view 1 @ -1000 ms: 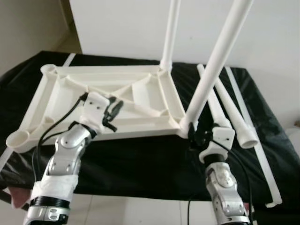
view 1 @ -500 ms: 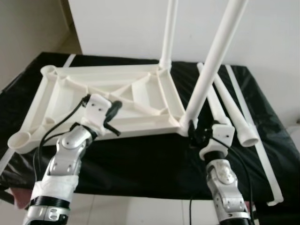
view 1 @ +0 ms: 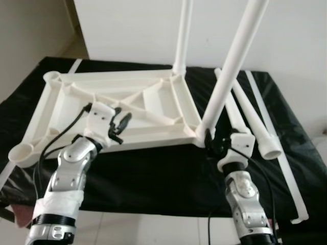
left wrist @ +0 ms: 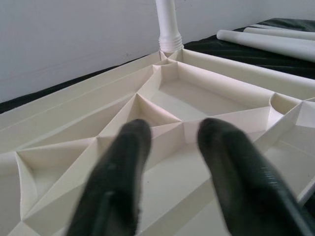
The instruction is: Building children table
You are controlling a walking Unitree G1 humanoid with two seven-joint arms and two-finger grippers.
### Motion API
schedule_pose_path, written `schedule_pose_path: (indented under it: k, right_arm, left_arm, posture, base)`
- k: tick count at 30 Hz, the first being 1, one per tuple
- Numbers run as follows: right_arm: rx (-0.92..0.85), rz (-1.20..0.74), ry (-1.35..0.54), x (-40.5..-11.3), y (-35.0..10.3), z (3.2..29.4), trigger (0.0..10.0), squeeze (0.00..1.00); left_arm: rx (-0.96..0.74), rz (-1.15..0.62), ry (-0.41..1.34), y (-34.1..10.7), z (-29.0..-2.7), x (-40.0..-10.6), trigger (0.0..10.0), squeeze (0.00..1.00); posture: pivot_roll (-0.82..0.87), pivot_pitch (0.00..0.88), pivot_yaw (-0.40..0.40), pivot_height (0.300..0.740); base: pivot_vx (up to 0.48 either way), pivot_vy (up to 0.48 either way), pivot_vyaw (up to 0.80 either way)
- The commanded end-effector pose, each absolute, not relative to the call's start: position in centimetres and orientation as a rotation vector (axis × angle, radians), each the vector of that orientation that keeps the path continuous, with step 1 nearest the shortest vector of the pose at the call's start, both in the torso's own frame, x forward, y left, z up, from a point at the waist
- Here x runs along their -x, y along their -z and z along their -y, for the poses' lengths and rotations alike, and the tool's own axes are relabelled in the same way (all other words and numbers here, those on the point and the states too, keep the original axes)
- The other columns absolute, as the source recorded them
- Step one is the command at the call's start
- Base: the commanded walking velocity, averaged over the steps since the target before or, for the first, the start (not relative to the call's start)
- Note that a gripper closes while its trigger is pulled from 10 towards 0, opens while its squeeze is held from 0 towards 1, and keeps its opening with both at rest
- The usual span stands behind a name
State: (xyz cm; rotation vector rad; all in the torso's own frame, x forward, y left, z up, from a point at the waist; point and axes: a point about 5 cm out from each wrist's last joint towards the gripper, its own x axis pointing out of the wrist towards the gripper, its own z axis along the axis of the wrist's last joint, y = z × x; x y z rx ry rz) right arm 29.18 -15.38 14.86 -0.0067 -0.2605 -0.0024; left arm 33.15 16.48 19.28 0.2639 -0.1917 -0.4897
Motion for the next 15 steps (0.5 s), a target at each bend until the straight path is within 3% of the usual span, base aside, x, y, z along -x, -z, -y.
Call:
schedule_pose_path:
  k: [1,2,15]
  right_arm:
    - [0.002,0.283,0.01,-29.28,-15.23,15.69,10.0,0.0]
    - [0.003,0.283,0.011,-29.29,-15.23,15.73,10.0,0.0]
    - [0.008,0.288,0.008,-29.34,-15.21,15.69,10.0,0.0]
  left_arm:
    - [-0.242,0.184,0.323,-19.08,-17.44,-33.5,10.0,0.93]
    - [-0.214,0.172,0.299,-19.0,-17.6,-33.58,10.0,0.0]
    - [-0.189,0.136,0.213,-18.28,-18.01,-33.5,10.0,0.0]
  posture:
    - [-0.03,0.107,0.003,0.74]
    - [-0.03,0.108,0.002,0.74]
    - [-0.01,0.119,0.006,0.74]
  base:
    - [0.0,0.0,0.0]
    - [0.0,0.0,0.0]
    - [0.0,0.0,0.0]
